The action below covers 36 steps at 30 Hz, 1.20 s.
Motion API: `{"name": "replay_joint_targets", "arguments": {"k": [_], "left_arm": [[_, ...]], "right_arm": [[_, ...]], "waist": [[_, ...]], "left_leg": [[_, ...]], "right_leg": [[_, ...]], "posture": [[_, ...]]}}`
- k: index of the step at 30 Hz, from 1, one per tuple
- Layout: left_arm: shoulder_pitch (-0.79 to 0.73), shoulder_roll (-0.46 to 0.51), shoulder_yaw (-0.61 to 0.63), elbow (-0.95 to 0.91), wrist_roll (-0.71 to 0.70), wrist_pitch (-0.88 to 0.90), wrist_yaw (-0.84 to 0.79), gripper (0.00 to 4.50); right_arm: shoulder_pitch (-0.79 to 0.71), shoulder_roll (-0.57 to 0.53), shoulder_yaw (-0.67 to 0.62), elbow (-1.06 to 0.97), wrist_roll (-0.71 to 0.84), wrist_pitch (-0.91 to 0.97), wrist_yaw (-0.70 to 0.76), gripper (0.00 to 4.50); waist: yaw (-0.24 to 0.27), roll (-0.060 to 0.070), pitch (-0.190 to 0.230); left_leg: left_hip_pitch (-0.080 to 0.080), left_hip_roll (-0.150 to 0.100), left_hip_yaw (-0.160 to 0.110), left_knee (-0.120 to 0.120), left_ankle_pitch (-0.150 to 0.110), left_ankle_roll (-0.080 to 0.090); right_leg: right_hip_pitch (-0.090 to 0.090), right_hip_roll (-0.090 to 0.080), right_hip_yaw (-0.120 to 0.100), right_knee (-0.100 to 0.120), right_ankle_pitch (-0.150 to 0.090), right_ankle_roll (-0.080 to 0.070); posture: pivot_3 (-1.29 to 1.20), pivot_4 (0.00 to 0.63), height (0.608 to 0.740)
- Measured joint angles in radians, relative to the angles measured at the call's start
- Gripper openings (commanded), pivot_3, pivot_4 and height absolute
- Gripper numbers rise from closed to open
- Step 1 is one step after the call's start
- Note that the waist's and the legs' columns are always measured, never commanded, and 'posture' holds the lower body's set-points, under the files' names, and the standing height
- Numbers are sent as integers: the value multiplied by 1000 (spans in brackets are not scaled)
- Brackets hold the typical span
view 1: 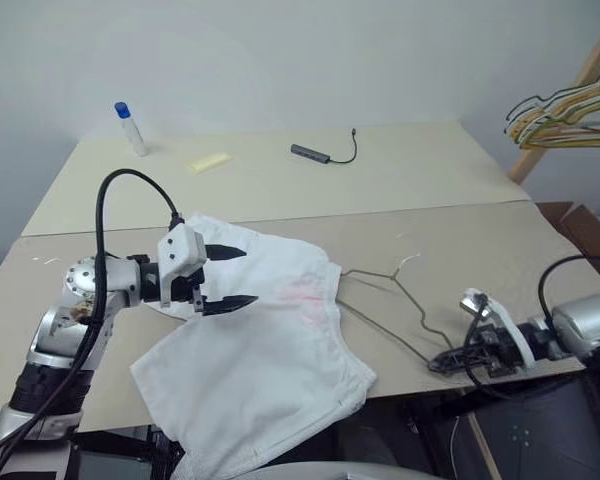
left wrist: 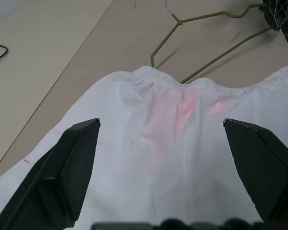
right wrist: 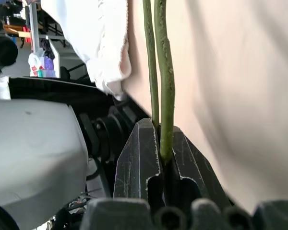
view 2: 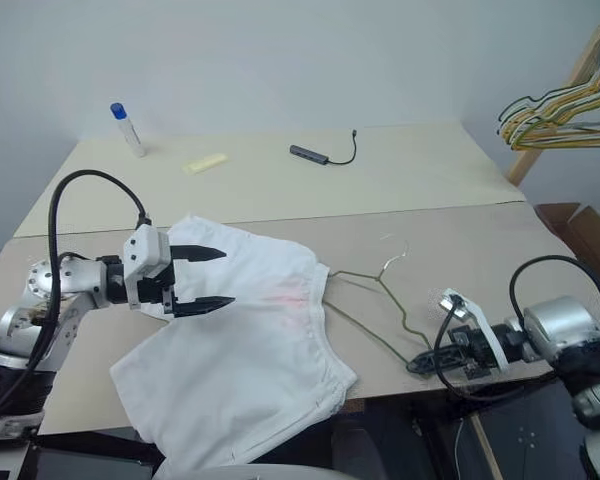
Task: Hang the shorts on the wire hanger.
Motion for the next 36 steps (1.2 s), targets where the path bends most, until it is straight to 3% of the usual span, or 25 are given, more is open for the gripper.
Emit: {"name": "replay_joint_targets", "arguments": {"k": [4, 8, 12, 18, 27, 36], "left_arm": [[2, -1, -5, -4, 4, 0, 3, 4467], [2, -9, -6, -4, 18, -7, 12, 4467], [3, -24, -12, -3, 20, -16, 16, 4467], [-41, -44, -28, 55, 30, -43, 3, 4467], [-215, -43, 26, 182, 15, -92, -15, 4467], [-420, 17, 94, 395, -14, -127, -93, 4467]], "right_arm": [[-51, 76, -8, 113, -38, -7, 0, 0], [-58, 91, -100, 174, -43, -14, -22, 0], [-14, 99, -225, 65, -15, -15, -85, 0], [-2, 149, -407, -171, -10, -45, -305, 0], [-58, 194, -408, -330, -41, -164, -399, 0], [-60, 265, -233, -396, -243, -411, -450, 0]], "waist": [[2, 0, 0], [8, 0, 0], [3, 0, 0], [-5, 1, 0], [-25, 1, 0], [-54, 1, 0]], "left_leg": [[-1, -1, 0, 0, 0, 0], [-1, -1, 0, 1, 0, 0], [-1, -1, -1, 1, 0, 0], [-1, -1, -1, 1, 0, 0], [-4, -1, -2, 1, 0, 0], [-5, -1, -3, 1, 0, 0]], "right_leg": [[0, -1, 0, 0, 2, -4], [0, -1, 0, 0, 3, -4], [0, -1, -1, 1, 3, -4], [-1, 0, -1, 1, 2, -4], [-2, -1, -2, 0, 3, -4], [-3, -1, -3, 1, 3, -4]], "posture": [[-6, 0, 740], [-26, 0, 740], [-48, 0, 740], [-74, 0, 740], [-101, 0, 740], [-79, 0, 740]]}}
